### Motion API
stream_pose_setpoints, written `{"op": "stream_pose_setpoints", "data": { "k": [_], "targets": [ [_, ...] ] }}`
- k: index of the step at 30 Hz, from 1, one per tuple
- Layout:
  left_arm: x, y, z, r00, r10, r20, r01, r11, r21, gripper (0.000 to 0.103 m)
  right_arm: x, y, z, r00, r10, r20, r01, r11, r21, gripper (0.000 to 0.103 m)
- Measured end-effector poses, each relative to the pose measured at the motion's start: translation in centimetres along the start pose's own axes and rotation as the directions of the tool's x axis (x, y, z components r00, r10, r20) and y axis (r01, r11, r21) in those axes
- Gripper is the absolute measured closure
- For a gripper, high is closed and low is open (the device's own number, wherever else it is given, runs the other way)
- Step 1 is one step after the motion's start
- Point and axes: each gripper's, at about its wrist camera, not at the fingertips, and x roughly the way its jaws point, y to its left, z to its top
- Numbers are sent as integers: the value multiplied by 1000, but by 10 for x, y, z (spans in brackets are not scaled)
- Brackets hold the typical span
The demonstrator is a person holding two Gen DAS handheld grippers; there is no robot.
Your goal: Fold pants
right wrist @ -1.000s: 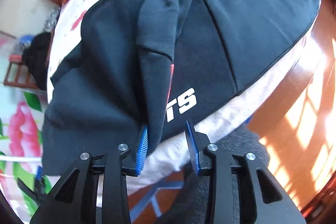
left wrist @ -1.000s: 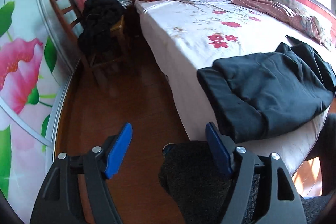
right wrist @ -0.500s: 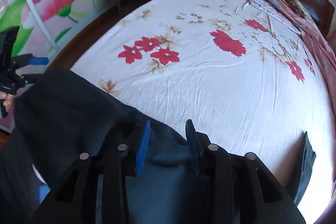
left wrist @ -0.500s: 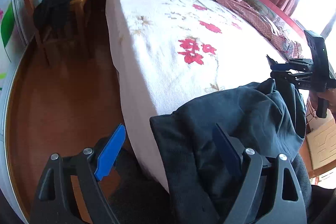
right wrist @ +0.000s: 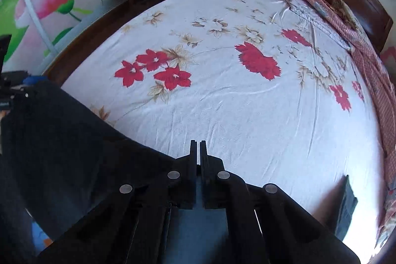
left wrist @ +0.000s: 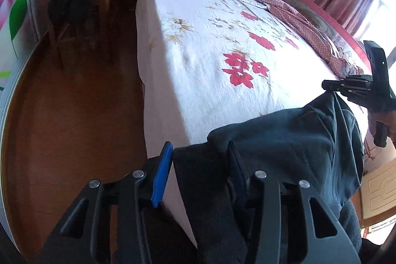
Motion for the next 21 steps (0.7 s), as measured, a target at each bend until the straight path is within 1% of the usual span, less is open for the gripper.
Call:
{"op": "stream_pose_setpoints", "data": {
  "k": [1,2,3,4,5,6,7,8,9,10,11,12,13,14,15,16,17,18,19,20,21],
  "targets": [
    [2,0,1,1000,11,2,-11,1000,5,59,6,-6,0,999,-46,-9,46,999,13,103],
    [3,0,2,1000,20,-2,-19,1000,10,59,12,-14,-1,998,-67,-18,67,997,41,103],
    [6,-1,2,1000,28,-7,-28,999,22,59,19,-20,-3,999,-15,-44,19,997,77,103],
    [8,-2,1,999,41,-8,-41,998,44,57,23,-20,-5,998,-17,-60,22,996,82,103],
    [9,-4,1,998,61,-2,-60,996,68,54,22,-16,-8,994,-94,-58,97,993,60,103],
    [9,-4,0,996,94,6,-94,992,81,41,17,-13,-11,992,-120,-40,123,990,69,103],
    [9,0,-1,994,105,3,-105,992,72,34,9,-13,-14,996,-91,-8,91,989,114,103],
    [8,4,-1,996,91,-12,-90,995,49,34,-2,-11,-17,999,-37,35,31,989,145,103],
    [5,6,-1,996,86,-18,-85,996,26,30,-14,-5,-20,996,9,84,-21,990,143,103],
    [2,7,-2,993,117,-20,-116,993,18,22,-26,5,-23,991,17,132,-31,994,108,103],
    [-4,3,-4,988,154,-9,-154,988,31,21,-33,17,-26,987,35,159,-44,997,56,103],
    [-13,-5,-7,981,191,20,-192,980,60,21,-34,28,-29,984,81,158,-84,996,9,103],
    [-22,-13,-10,971,235,49,-238,967,85,21,-27,39,-32,985,112,128,-110,994,-24,103],
    [-32,-21,-13,957,280,82,-287,953,101,21,-14,49,-36,992,93,80,-88,994,-65,103],
    [-43,-30,-15,931,342,124,-355,929,105,21,4,56,-40,999,47,28,-44,995,-95,103],
    [-54,-35,-15,911,379,160,-398,911,109,20,25,56,-43,999,17,-27,-19,996,-84,103],
    [-63,-39,-14,898,396,192,-422,899,116,18,39,50,-45,999,32,-32,-33,999,-37,103],
    [-72,-42,-14,874,429,227,-462,879,117,18,42,43,-44,998,61,5,-61,998,34,103],
    [-80,-41,-11,854,459,244,-494,863,108,16,45,38,-40,997,71,13,-72,993,98,103],
    [-86,-40,-7,851,462,249,-496,864,92,16,46,38,-37,998,51,21,-53,991,125,103],
    [-93,-40,-3,867,430,253,-459,886,69,16,49,42,-34,1000,25,17,-27,993,118,103]
  ]
}}
